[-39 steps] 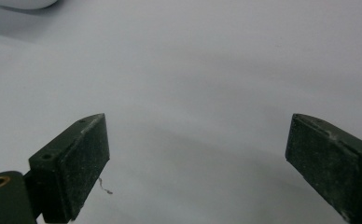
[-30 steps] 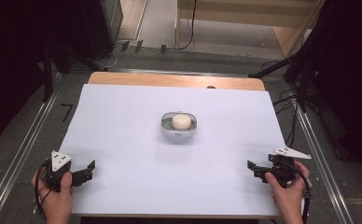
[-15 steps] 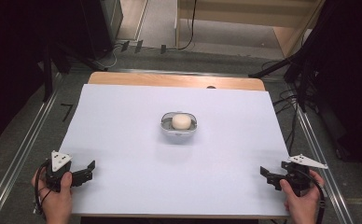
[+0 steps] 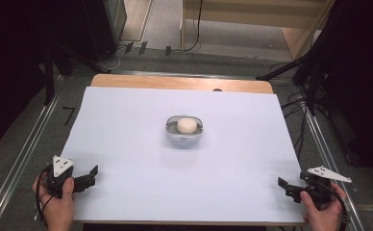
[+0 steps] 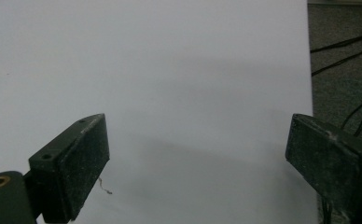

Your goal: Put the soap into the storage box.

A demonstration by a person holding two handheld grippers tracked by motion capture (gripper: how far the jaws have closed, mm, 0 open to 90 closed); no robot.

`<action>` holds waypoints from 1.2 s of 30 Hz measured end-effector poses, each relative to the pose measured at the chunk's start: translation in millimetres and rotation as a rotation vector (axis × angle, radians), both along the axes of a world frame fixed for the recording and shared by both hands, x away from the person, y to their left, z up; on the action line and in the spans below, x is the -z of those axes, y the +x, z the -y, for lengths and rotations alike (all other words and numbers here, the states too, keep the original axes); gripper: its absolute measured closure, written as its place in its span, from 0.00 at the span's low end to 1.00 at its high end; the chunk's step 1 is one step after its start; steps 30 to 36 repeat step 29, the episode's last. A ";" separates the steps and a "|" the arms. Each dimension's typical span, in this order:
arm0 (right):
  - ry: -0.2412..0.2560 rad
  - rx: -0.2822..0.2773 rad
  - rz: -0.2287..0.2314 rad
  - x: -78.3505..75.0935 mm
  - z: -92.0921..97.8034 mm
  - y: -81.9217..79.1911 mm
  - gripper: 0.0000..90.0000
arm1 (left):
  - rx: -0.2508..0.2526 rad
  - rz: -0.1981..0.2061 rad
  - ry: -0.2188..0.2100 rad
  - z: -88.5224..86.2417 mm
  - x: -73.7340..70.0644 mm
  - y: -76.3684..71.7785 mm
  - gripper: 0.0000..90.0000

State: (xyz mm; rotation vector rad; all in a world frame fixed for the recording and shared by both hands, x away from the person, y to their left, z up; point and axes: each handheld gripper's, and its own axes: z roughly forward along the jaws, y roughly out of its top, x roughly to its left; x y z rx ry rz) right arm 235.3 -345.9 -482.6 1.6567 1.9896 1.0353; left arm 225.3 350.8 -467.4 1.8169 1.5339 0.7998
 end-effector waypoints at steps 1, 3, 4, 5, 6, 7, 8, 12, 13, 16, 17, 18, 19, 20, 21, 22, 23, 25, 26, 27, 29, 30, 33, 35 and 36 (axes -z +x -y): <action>-0.001 0.003 -0.004 0.3 2.1 -1.5 0.07 | 0.000 0.000 0.000 0.0 0.0 0.0 0.09; 0.002 0.008 0.001 1.3 6.2 -4.4 0.07 | -0.001 -0.002 -0.001 -0.2 -0.1 0.1 0.09; 0.011 0.011 0.006 2.1 8.6 -6.4 0.07 | -0.002 -0.003 -0.002 -0.3 -0.1 0.2 0.09; 0.018 0.010 0.011 2.7 10.1 -7.8 0.07 | -0.002 -0.004 -0.004 -0.4 -0.1 0.2 0.09; 0.034 0.010 0.021 3.6 11.5 -9.4 0.07 | -0.001 -0.003 -0.007 -0.6 -0.1 0.3 0.09; 0.059 0.003 0.030 4.4 12.9 -10.5 0.07 | -0.003 -0.004 -0.006 -0.8 -0.2 0.3 0.09; 0.075 -0.001 0.040 5.3 13.9 -10.8 0.09 | -0.003 -0.004 -0.007 -1.0 -0.2 0.2 0.09; 0.075 0.007 0.053 7.5 11.3 -10.6 0.15 | -0.004 -0.001 -0.007 -0.8 -0.3 -0.1 0.09; 0.070 0.005 0.056 7.7 10.6 -10.7 0.15 | -0.003 -0.002 -0.006 -0.7 -0.3 -0.1 0.09; 0.056 -0.004 0.051 8.6 8.5 -10.3 0.15 | -0.003 -0.002 -0.001 -0.3 -0.2 -0.1 0.09; 0.055 -0.006 0.049 8.7 8.0 -10.1 0.15 | -0.007 -0.002 0.001 -0.2 -0.2 -0.1 0.09; 0.056 -0.011 0.051 8.8 8.1 -9.8 0.15 | -0.010 0.000 0.001 -0.1 -0.2 -0.2 0.09; 0.059 -0.014 0.050 8.7 8.2 -9.6 0.15 | -0.010 0.001 -0.001 -0.2 -0.2 -0.2 0.09; 0.059 -0.015 0.051 8.7 8.3 -9.3 0.15 | -0.009 0.002 -0.002 -0.4 -0.2 -0.2 0.09; 0.060 -0.017 0.052 8.8 8.3 -9.3 0.15 | -0.012 0.002 0.001 -0.1 -0.2 -0.3 0.09; 0.061 -0.018 0.054 8.8 8.4 -9.5 0.15 | -0.011 0.005 0.001 0.0 0.0 -0.3 0.09; 0.063 -0.014 0.056 8.8 8.4 -9.7 0.15 | -0.009 0.004 0.004 0.2 0.0 -0.3 0.09; 0.064 -0.017 0.065 8.5 8.7 -10.7 0.15 | -0.007 0.004 0.005 0.4 0.0 -0.3 0.09; 0.061 -0.015 0.066 8.5 8.4 -10.8 0.15 | -0.007 0.004 0.006 0.2 -0.1 -0.4 0.09; 0.059 -0.012 0.065 8.5 7.9 -10.8 0.15 | -0.009 0.004 0.004 0.2 0.0 -0.3 0.09; 0.054 -0.013 0.065 8.0 7.2 -10.7 0.15 | -0.006 -0.001 0.003 -0.1 0.0 0.1 0.09; 0.054 -0.013 0.065 8.0 7.2 -10.7 0.15 | -0.006 -0.001 0.003 -0.1 0.0 0.1 0.09; 0.054 -0.013 0.065 8.0 7.2 -10.7 0.15 | -0.006 -0.001 0.003 -0.1 0.0 0.1 0.09; 0.054 -0.013 0.065 8.0 7.2 -10.7 0.15 | -0.006 -0.001 0.003 -0.1 0.0 0.1 0.09; 0.054 -0.013 0.065 8.0 7.2 -10.7 0.15 | -0.006 -0.001 0.003 -0.1 0.0 0.1 0.09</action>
